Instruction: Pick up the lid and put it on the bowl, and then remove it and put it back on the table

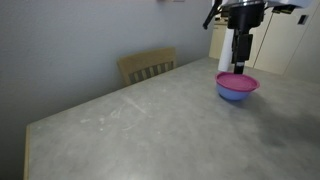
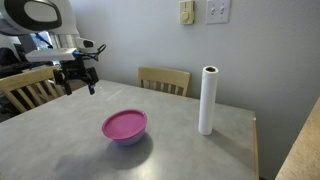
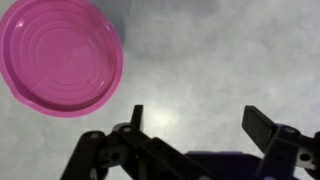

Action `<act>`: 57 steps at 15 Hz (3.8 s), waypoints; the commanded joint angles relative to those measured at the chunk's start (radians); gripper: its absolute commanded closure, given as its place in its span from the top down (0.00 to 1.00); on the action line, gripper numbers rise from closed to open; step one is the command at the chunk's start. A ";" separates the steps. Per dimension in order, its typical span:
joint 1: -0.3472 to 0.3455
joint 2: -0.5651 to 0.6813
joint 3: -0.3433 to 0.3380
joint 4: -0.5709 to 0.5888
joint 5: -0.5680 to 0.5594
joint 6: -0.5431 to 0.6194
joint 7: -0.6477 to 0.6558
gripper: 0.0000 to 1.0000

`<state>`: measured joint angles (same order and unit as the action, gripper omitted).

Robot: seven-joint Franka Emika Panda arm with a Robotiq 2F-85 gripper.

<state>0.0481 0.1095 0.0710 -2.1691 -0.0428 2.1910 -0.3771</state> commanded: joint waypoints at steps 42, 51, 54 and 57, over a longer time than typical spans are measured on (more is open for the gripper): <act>-0.016 0.295 -0.074 0.273 -0.136 -0.037 0.360 1.00; 0.005 0.369 -0.106 0.320 -0.162 -0.045 0.478 1.00; 0.024 0.414 -0.136 0.357 -0.188 -0.083 0.569 1.00; 0.027 0.448 -0.150 0.403 -0.196 -0.133 0.614 1.00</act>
<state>0.0562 0.5136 -0.0566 -1.8337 -0.2210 2.1214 0.1880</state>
